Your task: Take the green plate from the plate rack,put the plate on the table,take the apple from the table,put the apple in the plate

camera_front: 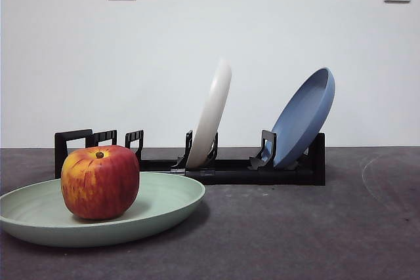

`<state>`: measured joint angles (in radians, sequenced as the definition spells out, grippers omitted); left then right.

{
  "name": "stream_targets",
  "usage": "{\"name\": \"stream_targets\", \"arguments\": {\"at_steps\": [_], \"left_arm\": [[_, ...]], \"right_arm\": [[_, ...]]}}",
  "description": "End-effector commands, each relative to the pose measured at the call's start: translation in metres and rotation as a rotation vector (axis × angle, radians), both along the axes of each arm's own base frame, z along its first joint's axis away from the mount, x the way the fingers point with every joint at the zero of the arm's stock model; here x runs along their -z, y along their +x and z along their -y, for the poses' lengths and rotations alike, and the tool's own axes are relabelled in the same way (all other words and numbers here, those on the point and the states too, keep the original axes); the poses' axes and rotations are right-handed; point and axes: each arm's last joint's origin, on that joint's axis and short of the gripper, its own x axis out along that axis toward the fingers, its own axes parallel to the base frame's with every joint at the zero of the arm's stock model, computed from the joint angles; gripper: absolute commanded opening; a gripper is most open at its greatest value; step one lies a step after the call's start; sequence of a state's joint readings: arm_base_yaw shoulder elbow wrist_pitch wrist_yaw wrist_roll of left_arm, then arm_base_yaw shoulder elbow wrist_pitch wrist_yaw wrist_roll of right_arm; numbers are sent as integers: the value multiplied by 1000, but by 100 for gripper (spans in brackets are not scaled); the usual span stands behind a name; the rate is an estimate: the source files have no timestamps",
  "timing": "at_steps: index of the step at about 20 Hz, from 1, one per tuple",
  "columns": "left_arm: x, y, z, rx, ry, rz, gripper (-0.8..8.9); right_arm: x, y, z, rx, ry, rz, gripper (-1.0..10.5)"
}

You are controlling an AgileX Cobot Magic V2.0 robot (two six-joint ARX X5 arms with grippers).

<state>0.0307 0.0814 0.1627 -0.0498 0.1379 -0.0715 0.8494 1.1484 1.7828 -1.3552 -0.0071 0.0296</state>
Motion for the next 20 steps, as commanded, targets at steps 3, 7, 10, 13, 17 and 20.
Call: {"name": "stream_targets", "arguments": {"at_steps": [3, 7, 10, 13, 17, 20], "left_arm": [[40, 3, 0, 5, 2, -66, -3], [57, 3, -1, -19, 9, -193, -3], [57, 3, -1, -24, 29, -190, -4], [57, 4, -1, -24, 29, -194, -3], [60, 6, -1, -23, 28, -234, -3], [63, 7, -2, -23, 27, -263, -4]], "right_arm": [[2, -1, 1, -4, -23, -14, -12], [2, 0, 1, 3, -27, -9, -12], [2, 0, 1, 7, -29, -7, -12], [2, 0, 1, 10, -31, -5, -12], [2, 0, 1, 15, -34, -1, -12], [2, 0, 1, 15, -34, -1, -12]]}}
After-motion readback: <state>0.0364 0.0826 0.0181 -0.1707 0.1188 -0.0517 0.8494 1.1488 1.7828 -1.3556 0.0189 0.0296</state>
